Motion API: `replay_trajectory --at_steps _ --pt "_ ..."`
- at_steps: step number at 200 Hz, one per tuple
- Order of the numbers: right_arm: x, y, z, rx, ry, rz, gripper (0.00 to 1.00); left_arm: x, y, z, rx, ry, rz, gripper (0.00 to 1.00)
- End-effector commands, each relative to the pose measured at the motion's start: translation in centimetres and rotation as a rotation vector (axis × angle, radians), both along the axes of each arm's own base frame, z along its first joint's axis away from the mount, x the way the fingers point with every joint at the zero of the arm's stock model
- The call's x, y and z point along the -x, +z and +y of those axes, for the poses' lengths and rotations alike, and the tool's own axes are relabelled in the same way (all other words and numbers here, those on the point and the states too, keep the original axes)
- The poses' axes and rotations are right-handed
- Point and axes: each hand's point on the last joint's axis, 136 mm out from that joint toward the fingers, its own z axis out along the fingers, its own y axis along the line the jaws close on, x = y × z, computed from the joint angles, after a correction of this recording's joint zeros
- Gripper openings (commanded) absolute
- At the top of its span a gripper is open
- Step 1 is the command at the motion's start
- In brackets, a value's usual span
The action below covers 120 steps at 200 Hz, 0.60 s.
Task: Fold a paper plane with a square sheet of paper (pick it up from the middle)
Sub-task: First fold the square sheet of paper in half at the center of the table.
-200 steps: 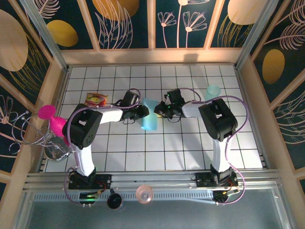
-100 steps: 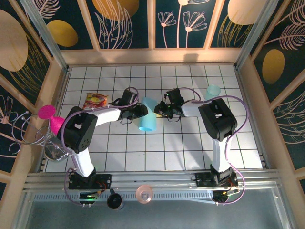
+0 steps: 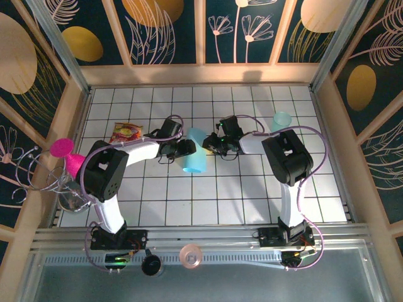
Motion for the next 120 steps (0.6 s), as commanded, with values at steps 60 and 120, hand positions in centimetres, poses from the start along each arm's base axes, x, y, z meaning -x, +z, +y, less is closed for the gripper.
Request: replay_trajectory --at_steps 60,120 --pt "-1.1 3.8 -1.4 0.019 -0.051 -0.132 0.2 0.1 -2.2 2.2 -0.153 -0.013 0.024 0.42" --pt "-1.0 3.5 -2.0 0.042 -0.05 -0.128 0.2 0.6 -3.6 2.2 -0.174 -0.055 0.041 0.37"
